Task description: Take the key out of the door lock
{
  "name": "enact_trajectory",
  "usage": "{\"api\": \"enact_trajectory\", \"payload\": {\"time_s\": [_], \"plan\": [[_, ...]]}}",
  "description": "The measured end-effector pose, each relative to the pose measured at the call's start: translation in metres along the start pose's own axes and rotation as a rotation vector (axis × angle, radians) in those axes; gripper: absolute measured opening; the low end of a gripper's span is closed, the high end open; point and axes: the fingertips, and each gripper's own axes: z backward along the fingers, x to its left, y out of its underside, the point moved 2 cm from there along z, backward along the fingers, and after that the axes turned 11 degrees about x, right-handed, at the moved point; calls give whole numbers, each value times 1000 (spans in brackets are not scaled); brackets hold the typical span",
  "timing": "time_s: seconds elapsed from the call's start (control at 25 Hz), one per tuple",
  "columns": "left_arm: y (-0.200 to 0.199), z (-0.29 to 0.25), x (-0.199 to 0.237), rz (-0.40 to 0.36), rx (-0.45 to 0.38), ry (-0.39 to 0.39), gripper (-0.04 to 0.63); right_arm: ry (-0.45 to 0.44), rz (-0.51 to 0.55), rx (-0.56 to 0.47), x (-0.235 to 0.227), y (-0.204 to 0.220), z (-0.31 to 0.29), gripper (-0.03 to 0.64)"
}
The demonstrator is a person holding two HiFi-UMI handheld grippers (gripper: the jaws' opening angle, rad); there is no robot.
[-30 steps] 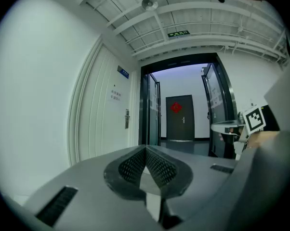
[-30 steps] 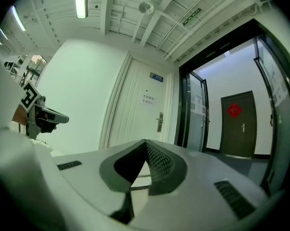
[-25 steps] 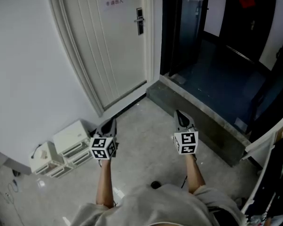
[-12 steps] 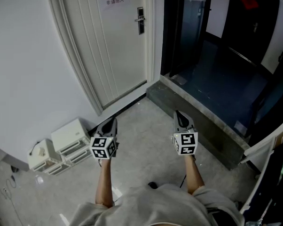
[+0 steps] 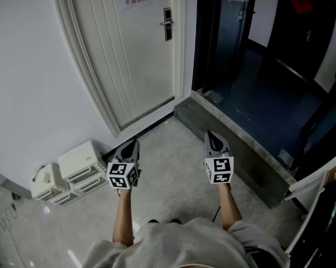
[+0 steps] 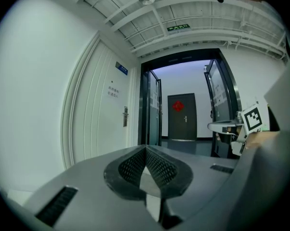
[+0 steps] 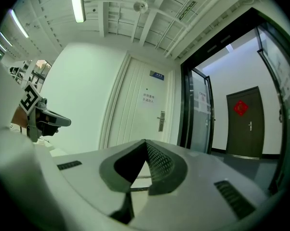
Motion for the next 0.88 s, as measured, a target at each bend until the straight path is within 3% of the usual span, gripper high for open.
{"api": "enact_trajectory", "payload": {"time_s": [0.88], "plan": [[-2,-89,25,-4,30,31,17,-9,8,27,-21,10,-79,21]]}}
